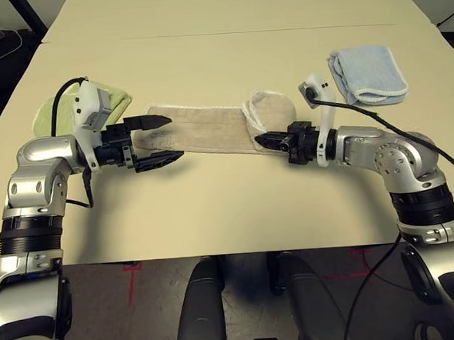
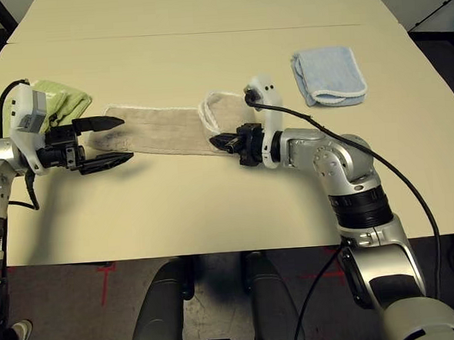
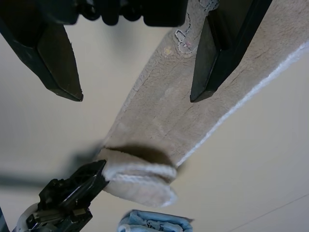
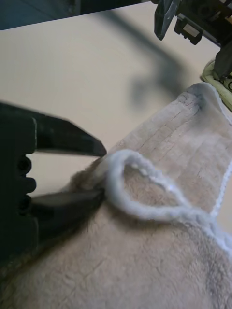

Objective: Fold the towel and set it aside.

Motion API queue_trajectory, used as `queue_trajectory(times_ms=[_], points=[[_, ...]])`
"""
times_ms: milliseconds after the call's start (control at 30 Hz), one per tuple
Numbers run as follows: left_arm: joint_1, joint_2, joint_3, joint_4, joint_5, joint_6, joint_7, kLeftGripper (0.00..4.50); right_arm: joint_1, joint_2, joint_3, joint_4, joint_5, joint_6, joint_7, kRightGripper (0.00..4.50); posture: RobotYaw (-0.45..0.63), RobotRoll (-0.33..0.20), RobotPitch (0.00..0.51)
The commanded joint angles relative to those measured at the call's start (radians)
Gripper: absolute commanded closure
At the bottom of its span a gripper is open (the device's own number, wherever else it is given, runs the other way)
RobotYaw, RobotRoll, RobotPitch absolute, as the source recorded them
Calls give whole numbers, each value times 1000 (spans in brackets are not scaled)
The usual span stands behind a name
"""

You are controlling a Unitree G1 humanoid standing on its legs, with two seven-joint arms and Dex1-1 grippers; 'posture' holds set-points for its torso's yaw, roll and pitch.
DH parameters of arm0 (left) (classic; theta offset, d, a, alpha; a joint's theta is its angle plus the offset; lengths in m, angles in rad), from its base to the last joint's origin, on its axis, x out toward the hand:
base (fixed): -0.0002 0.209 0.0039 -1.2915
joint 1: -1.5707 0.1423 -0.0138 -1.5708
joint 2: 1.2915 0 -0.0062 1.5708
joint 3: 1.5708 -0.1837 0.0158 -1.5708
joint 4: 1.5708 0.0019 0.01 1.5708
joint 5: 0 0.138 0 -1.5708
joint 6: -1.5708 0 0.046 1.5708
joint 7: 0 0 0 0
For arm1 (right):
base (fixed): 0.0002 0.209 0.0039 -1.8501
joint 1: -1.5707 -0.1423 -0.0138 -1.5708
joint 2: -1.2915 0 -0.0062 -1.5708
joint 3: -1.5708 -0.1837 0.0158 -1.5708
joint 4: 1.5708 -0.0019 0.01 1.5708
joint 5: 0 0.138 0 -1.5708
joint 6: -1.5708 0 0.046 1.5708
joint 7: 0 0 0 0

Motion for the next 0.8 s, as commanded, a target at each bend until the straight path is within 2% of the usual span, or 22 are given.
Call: queue_trajectory(times_ms=[33,200,533,700,800], points=[[9,8,0,-20,-3,1,-6,0,-17,10,18,6,-16,4,16,1694,132,0,229],[8,6,-3,-19,-2,4,-5,0,-40,38,7,9,-15,18,22,8,134,0,228],[4,5,-9,-17,4,8,-3,0,-74,-1,11,-18,-3,31,116,8,127,0,225],[-1,2,-10,-16,5,10,1,0,-59,-29,-14,-18,-21,-127,227,8,124,0,223],[0,3,-9,-15,4,8,3,0,-52,-36,-69,9,4,-189,272,8,121,0,222]])
